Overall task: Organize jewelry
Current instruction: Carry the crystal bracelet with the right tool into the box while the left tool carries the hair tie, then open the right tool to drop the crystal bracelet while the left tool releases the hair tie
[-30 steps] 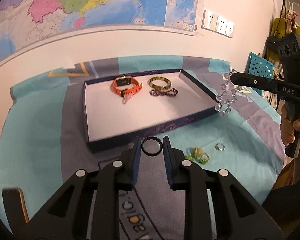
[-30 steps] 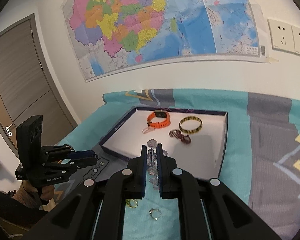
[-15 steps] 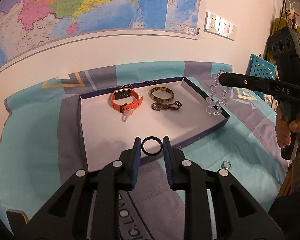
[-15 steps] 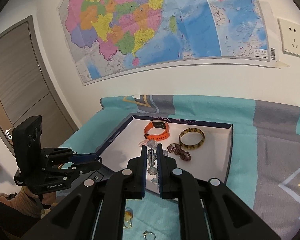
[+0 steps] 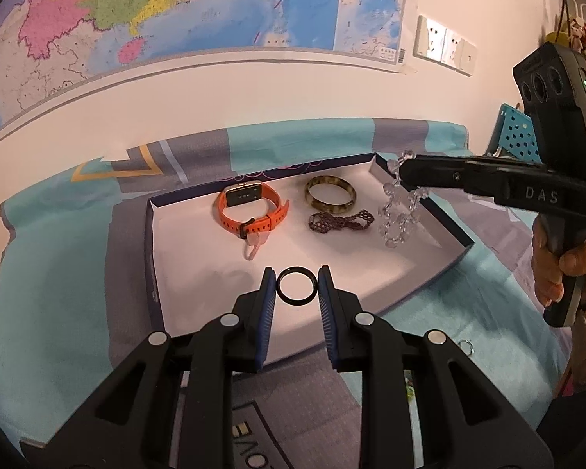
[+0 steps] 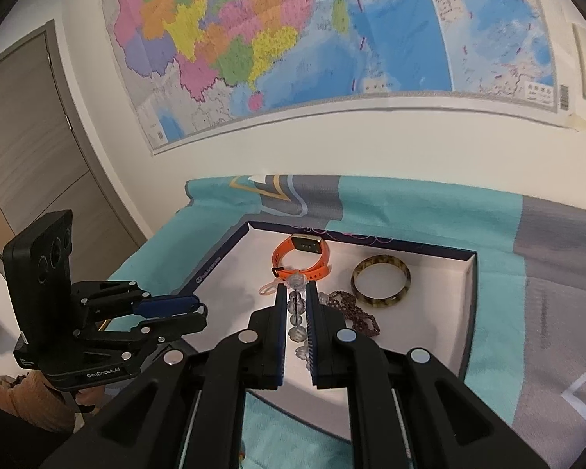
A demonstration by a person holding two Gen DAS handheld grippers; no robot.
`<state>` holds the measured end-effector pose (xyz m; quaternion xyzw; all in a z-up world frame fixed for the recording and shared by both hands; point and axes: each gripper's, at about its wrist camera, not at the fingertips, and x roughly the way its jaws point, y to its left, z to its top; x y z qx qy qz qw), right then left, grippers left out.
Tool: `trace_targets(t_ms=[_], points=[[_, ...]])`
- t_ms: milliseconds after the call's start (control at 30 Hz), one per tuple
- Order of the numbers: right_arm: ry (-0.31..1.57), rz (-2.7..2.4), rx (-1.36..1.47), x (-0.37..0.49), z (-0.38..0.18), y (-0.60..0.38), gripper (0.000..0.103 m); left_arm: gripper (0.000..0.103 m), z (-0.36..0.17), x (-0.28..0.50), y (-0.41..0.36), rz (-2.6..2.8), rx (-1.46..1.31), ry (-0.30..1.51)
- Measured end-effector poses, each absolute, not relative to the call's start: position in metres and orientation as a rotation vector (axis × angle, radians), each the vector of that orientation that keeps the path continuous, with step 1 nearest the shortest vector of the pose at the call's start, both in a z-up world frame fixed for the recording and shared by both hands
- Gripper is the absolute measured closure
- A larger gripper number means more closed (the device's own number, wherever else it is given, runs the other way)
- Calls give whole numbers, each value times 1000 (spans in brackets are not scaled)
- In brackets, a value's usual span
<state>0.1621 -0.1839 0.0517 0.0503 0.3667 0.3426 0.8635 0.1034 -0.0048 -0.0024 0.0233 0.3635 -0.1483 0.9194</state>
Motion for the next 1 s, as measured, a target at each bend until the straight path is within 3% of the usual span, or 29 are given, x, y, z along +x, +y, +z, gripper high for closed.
trace_targets(t_ms=[1000], points=[[845,706,112,202,18,-169,95,80,-35,165,-13,-280,32,872]])
